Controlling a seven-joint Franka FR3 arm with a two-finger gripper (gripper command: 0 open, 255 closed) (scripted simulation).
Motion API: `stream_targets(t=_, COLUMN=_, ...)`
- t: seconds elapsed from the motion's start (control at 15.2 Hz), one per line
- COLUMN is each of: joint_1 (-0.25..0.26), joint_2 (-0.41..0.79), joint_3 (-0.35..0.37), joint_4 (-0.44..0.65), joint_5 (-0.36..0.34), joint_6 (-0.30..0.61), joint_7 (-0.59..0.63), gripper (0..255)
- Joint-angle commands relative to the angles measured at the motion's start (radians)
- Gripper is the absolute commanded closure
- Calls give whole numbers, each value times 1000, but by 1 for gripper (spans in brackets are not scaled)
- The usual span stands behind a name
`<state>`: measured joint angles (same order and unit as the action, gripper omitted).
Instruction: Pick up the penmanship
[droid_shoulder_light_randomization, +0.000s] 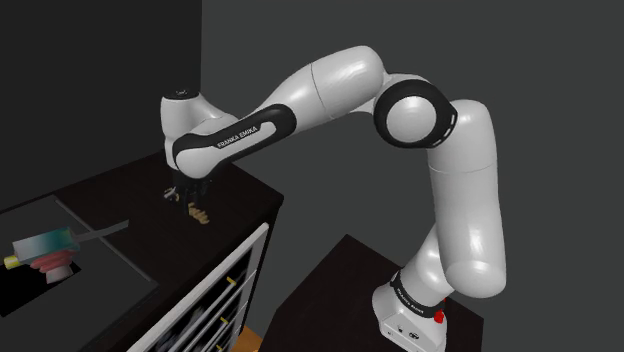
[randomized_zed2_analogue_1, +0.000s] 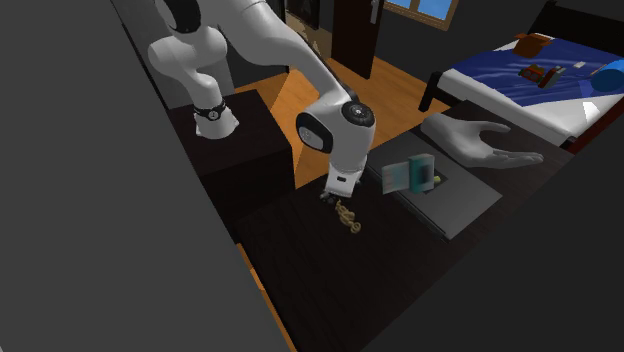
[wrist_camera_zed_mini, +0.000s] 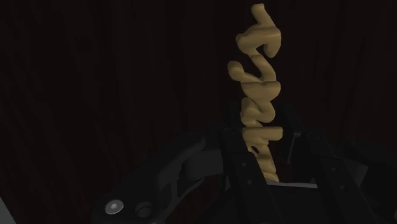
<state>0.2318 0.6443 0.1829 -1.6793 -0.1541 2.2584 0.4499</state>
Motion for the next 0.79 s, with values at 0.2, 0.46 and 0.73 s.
stream_targets(t=0.2, joint_1=-3, joint_2=-43, joint_3=7, joint_4=4, joint_5=9, joint_6=-46, joint_7=-4, gripper=255)
stream_targets(t=0.46, joint_1=-6, joint_2=-74, joint_3=12, joint_4=11, joint_5=16, joint_6=-85, joint_7=-9, gripper=255)
stream_targets(t=0.73, joint_1=-9, joint_2=-97, joint_3=15, joint_4=19, joint_5=22, joint_6=-116, joint_7=-12, gripper=255)
